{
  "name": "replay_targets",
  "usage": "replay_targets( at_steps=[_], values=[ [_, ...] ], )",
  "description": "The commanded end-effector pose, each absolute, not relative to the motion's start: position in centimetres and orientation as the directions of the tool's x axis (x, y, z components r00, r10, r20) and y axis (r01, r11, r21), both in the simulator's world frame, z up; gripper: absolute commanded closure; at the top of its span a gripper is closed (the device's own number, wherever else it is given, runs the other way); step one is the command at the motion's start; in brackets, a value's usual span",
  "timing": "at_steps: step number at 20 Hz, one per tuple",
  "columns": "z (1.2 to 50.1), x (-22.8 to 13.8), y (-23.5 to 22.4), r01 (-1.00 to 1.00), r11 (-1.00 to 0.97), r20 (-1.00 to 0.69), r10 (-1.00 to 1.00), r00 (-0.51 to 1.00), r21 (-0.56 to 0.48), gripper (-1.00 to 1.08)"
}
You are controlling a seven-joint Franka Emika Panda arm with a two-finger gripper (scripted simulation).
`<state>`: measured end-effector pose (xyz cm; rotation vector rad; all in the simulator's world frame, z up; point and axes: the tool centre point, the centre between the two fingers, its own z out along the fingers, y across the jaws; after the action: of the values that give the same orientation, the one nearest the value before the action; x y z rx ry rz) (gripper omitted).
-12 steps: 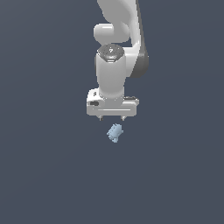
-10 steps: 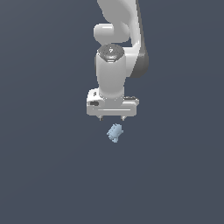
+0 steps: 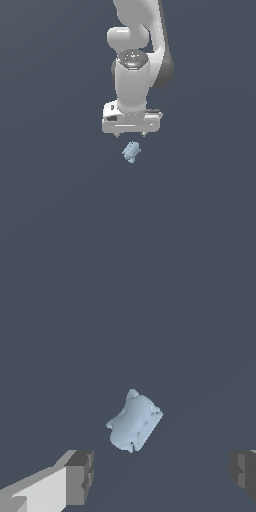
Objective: Pick up the object and move it to a goal position.
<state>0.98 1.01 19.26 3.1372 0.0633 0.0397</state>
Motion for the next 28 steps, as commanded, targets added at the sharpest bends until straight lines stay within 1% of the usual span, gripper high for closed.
replay_targets(
  at_steps=[1, 6, 12, 18, 28],
  values=[
    [19.2, 1.0, 1.0, 0.039, -0.999, 0.025, 0.039, 0.999, 0.004, -0.92],
    [18.7, 1.0, 1.0, 0.006, -1.000, 0.023, 0.006, 1.000, 0.002, -0.92],
    [17.3, 0.9, 1.2, -0.079, -0.997, 0.019, -0.079, 0.997, -0.003, -0.92],
    [15.2, 0.7, 1.4, -0.212, -0.977, 0.012, -0.213, 0.977, -0.007, -0.92],
    [11.4, 0.1, 1.6, -0.438, -0.899, 0.002, -0.438, 0.899, -0.004, -0.92]
  ],
)
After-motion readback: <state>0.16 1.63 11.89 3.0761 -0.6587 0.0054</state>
